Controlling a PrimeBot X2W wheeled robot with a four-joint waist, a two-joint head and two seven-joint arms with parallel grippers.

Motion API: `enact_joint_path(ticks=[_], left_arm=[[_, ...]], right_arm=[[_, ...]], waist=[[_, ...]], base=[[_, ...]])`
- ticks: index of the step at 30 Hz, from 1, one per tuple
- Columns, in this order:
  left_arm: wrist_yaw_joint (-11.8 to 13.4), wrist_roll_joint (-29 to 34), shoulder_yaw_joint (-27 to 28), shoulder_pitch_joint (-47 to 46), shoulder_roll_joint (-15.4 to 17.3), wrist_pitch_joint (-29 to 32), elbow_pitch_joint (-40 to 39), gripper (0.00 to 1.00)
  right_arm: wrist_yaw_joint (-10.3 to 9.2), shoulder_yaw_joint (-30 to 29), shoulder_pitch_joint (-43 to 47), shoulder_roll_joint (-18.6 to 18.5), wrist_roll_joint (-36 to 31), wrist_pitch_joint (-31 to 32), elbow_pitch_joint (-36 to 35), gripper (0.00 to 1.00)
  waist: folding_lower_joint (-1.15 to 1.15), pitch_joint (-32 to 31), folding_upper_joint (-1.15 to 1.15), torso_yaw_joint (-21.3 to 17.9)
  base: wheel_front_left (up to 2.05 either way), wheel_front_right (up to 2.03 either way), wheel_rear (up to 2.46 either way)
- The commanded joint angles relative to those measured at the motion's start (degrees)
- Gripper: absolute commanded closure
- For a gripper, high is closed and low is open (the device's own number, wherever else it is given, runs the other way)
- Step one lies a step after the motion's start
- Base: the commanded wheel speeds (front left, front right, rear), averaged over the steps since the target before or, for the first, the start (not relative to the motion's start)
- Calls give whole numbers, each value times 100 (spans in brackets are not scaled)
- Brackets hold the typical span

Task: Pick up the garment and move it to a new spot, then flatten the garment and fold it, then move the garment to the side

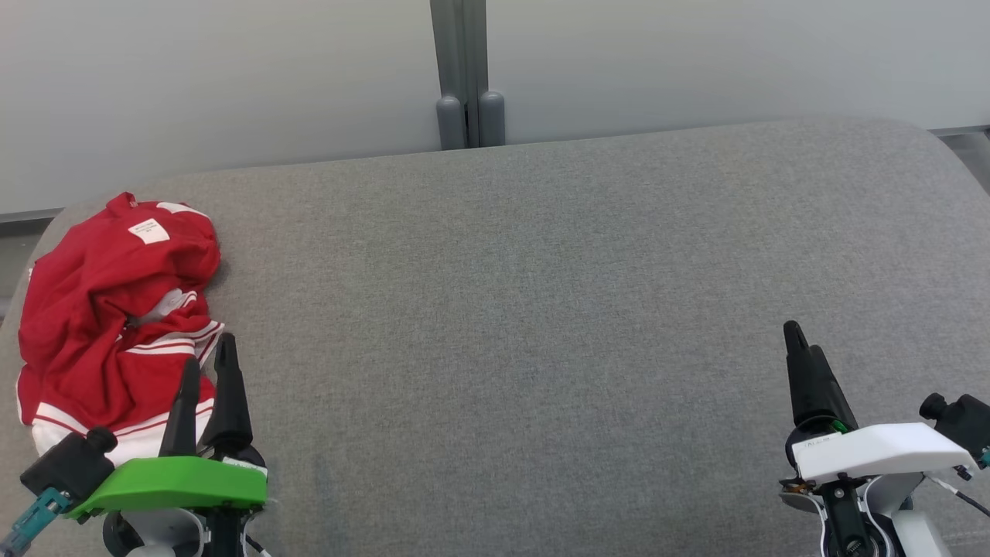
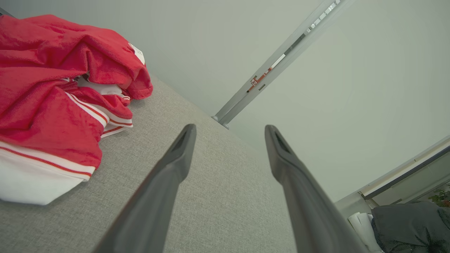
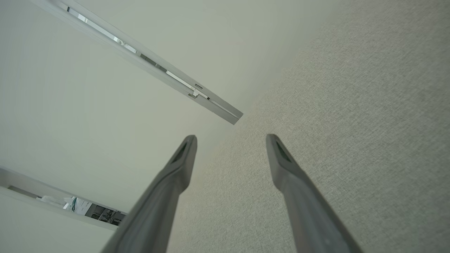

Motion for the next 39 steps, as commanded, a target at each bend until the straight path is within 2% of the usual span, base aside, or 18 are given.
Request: enact_joint_path(ticks=[1, 15, 39], left_arm=[[19, 272, -30, -6, 66, -60, -94, 0], [126, 1554, -289, 60, 237, -297, -116, 0], [290, 2942, -668, 181, 409, -643, -11, 0]], right_arm=[[26, 31, 8, -44, -207, -66, -116, 0], [33, 181, 116, -96, -1268, -305, -243, 0], [41, 269, 339, -145, -2828, -650, -430, 0]], waist=[[0, -1, 0, 3], [0, -21, 0, 17], [0, -54, 0, 73]], base=[[0, 0, 0], [0, 0, 0], [0, 0, 0]])
